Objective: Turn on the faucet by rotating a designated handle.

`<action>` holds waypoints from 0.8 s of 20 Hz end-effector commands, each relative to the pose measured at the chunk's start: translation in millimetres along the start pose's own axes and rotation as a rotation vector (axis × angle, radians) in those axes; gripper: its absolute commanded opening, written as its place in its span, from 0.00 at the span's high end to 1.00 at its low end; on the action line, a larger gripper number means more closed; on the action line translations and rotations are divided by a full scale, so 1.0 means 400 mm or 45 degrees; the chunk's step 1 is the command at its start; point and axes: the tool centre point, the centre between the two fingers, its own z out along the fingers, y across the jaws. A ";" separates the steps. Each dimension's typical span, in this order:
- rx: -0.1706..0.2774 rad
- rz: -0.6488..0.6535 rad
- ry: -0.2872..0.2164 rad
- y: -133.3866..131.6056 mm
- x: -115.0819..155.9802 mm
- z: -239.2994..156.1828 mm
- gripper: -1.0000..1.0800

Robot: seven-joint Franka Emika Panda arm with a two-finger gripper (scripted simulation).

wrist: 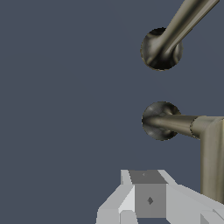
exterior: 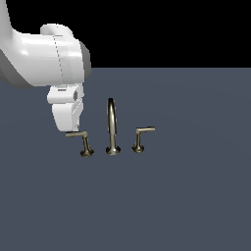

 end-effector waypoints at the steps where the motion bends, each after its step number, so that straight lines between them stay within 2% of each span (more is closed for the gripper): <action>1: 0.000 0.000 0.000 0.000 0.000 0.000 1.00; 12: 0.000 0.000 0.000 0.086 -0.046 0.000 1.00; 14: 0.010 0.011 -0.003 0.065 -0.031 -0.001 1.00; 16: 0.009 0.009 -0.002 0.082 -0.030 0.000 1.00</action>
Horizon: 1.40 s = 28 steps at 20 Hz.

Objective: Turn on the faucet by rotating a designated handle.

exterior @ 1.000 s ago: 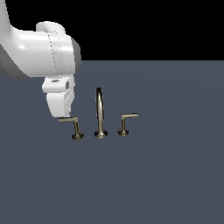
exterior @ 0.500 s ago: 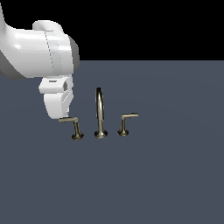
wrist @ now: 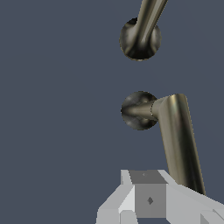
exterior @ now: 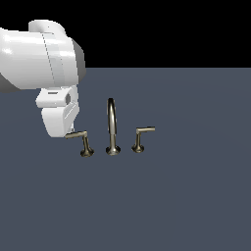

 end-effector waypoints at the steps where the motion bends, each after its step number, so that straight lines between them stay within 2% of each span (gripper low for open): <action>1: -0.005 -0.001 0.002 0.021 0.003 -0.001 1.00; 13: -0.014 -0.010 0.004 0.125 0.013 -0.001 1.00; 15: -0.003 -0.011 -0.003 0.106 0.006 -0.001 1.00; 28: -0.013 -0.011 0.004 0.175 0.104 -0.002 1.00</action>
